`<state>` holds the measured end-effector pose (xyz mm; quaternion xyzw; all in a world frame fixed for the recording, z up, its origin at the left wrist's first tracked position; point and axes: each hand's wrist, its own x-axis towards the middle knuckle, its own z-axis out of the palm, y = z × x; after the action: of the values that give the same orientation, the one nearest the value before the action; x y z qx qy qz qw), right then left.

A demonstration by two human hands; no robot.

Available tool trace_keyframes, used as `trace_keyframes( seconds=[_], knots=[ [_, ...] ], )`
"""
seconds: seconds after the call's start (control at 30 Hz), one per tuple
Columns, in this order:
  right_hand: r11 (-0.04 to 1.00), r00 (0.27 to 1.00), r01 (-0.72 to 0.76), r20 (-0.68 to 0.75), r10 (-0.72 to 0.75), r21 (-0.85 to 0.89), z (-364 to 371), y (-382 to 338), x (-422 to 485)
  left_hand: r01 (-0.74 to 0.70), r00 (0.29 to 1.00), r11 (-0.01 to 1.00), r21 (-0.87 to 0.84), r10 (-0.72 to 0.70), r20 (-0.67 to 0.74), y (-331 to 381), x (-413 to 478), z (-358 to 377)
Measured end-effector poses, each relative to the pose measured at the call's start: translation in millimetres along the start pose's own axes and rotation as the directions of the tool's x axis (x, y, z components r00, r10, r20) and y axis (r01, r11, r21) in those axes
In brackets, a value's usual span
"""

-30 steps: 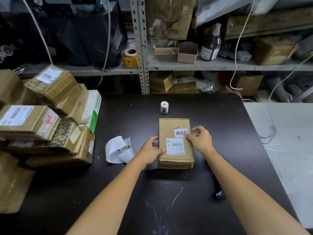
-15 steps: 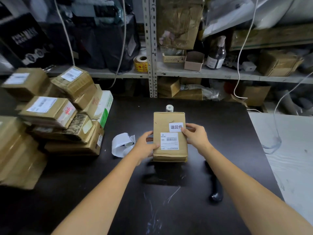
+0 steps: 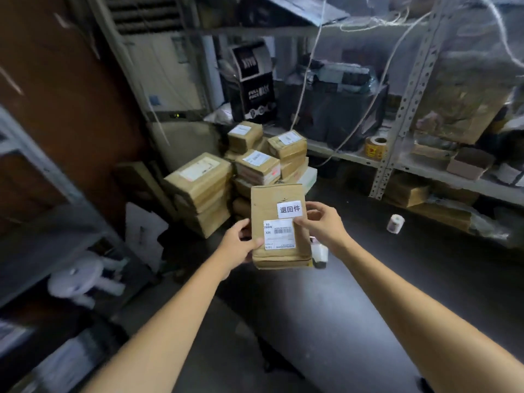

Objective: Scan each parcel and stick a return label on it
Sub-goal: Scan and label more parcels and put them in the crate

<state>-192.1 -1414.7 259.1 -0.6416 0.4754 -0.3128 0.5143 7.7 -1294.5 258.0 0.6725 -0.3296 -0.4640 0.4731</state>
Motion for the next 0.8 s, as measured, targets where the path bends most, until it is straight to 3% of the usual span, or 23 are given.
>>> trace_keyframes(
  seconds=[0.13, 0.37, 0.8],
  knots=[
    [0.988, 0.978, 0.147, 0.154, -0.139, -0.044, 93.6, -36.5, -6.8, -0.034, 0.983, 0.999, -0.012, 0.031, -0.179, -15.9, -38.0, -89.9],
    [0.951, 0.902, 0.284, 0.371, -0.22, -0.126, 288.7, -90.5, -57.2, -0.02, 0.907, 0.998, -0.055, -0.005, -0.421, -76.2, -127.7, -264.5],
    [0.905, 0.757, 0.377, 0.628, -0.179, -0.197, 647.8, -132.1, -208.0, 0.115, 0.726, 0.987, -0.116, -0.163, -0.669, -217.4, -298.2, -551.6]
  ],
)
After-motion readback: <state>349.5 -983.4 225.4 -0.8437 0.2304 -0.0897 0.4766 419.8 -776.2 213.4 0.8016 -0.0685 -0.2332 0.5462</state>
